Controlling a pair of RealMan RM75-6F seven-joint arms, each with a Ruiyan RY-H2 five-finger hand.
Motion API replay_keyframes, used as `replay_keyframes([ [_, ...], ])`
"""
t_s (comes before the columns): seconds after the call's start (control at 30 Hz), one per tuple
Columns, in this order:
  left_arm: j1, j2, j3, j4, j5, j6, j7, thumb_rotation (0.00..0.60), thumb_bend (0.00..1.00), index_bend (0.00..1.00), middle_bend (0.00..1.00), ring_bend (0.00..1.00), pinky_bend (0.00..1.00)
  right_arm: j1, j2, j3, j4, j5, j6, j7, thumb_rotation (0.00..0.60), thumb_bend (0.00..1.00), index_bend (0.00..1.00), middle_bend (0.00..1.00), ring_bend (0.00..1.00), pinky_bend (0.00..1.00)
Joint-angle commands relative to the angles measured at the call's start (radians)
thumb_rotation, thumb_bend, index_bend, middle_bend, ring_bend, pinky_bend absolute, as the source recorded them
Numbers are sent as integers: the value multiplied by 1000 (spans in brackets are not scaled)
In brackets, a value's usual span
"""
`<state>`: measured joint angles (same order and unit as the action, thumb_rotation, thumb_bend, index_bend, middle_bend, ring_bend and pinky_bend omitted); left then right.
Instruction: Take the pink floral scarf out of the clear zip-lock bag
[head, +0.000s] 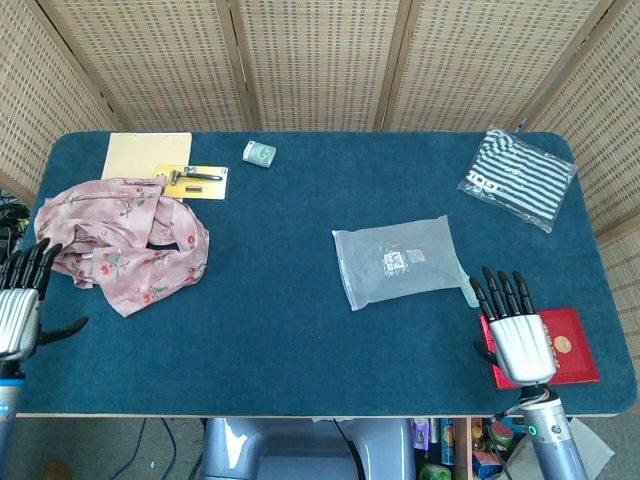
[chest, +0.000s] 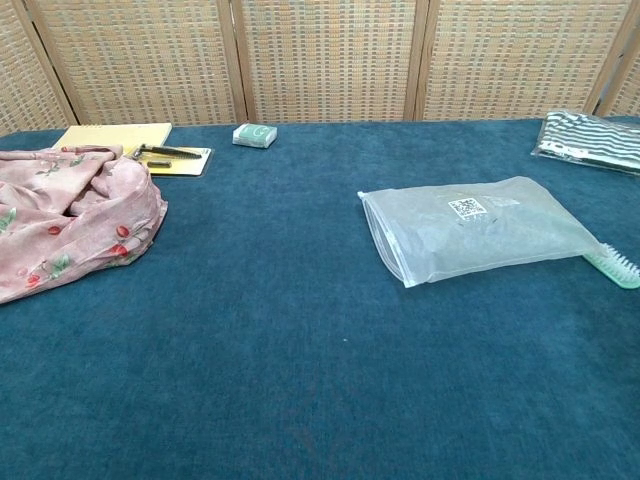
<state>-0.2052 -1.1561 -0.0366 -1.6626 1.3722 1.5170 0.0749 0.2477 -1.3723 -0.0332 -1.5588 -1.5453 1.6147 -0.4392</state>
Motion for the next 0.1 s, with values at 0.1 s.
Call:
replay_keyframes([
  [0.1, 43, -39, 31, -1, 47, 36, 28, 600, 112, 0, 0, 0, 0, -44, 17, 0, -61, -3, 26, -15, 600, 0, 0, 0, 0, 0],
])
